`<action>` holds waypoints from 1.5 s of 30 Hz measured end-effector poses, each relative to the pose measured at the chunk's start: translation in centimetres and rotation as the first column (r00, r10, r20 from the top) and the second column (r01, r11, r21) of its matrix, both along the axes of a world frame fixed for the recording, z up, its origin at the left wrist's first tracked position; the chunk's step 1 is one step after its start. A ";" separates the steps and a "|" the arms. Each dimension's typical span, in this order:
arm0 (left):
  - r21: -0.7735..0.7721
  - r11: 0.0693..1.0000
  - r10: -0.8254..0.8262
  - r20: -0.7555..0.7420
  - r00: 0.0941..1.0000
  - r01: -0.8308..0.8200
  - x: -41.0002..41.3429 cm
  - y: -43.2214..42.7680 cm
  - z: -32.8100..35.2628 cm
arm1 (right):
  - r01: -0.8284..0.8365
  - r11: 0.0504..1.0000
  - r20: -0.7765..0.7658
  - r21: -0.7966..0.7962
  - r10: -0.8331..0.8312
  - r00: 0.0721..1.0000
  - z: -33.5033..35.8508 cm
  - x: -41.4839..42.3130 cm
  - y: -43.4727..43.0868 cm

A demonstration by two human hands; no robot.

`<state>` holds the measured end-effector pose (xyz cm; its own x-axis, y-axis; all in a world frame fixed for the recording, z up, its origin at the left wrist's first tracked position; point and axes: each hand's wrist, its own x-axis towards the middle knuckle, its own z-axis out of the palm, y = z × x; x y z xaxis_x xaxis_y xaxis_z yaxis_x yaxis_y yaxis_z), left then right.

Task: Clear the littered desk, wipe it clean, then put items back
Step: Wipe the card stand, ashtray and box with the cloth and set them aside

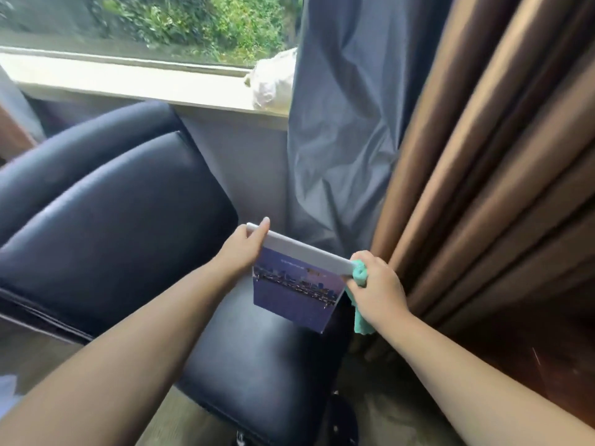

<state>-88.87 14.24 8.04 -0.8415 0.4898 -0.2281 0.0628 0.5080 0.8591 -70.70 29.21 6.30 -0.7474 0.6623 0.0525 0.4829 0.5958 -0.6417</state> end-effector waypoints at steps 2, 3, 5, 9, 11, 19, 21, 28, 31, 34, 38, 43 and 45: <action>0.001 0.995 0.097 0.101 0.990 -0.098 -1.8 2.2 -1.9 | -0.001 1.000 0.050 -0.007 0.001 0.999 -1.4 -2.1 1.8; -0.012 0.991 0.137 0.112 0.984 -0.136 -2.7 3.1 -3.0 | -0.004 1.000 0.071 -0.014 0.005 0.997 -2.1 -3.2 2.7; -0.035 0.980 0.197 0.134 0.971 -0.194 -4.2 4.4 -5.1 | -0.027 0.999 0.104 -0.036 0.030 0.994 -3.5 -5.2 4.3; -0.067 0.955 0.296 0.199 0.934 -0.288 -6.8 5.9 -8.0 | -0.095 0.991 0.158 -0.095 0.109 0.981 -6.3 -8.4 6.0; -0.038 0.945 0.325 0.235 0.916 -0.326 -7.8 6.3 -9.3 | -0.119 0.984 0.179 -0.131 0.142 0.973 -7.6 -9.6 6.1; -0.151 0.936 0.348 0.274 0.897 -0.318 -9.0 5.6 -14.2 | -0.087 0.965 0.407 -0.246 0.184 0.895 -12.3 -10.6 5.3; -0.162 0.935 0.352 0.290 0.890 -0.317 -9.8 5.7 -14.1 | -0.035 0.967 0.413 -0.252 0.140 0.900 -12.3 -11.0 4.9; -0.217 0.960 0.250 0.366 0.896 -0.178 -11.0 5.2 -12.1 | 0.107 0.962 0.492 -0.249 0.031 0.870 -11.2 -11.7 3.8; -0.218 0.965 0.227 0.419 0.879 -0.145 -10.7 4.4 -11.5 | 0.262 0.919 0.482 -0.293 -0.095 0.871 -10.1 -11.2 3.4; -0.192 0.972 0.200 0.388 0.900 -0.133 -9.8 3.5 -10.8 | 0.454 0.738 0.411 -0.498 -0.260 0.874 -8.6 -9.9 3.0; -0.214 0.958 0.199 0.018 0.980 -0.191 -8.1 3.7 -7.3 | 0.418 0.194 0.245 -0.887 -0.569 0.785 -5.9 -7.7 2.5; 0.005 0.982 -0.186 -0.115 0.976 0.188 -3.1 7.1 -3.7 | 0.197 -0.055 0.171 -0.979 -0.746 0.644 -2.8 -3.5 1.9; 0.052 0.906 -0.424 0.124 0.897 0.420 0.5 9.0 -3.6 | 0.171 -0.064 0.157 -0.983 -0.776 0.611 -1.5 -1.4 1.2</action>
<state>-88.36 23.19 4.46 -0.5184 0.7990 -0.3048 0.1542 0.4380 0.8856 -72.11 30.42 4.77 -0.3032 0.5705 -0.7633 -0.0988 -0.8155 -0.5703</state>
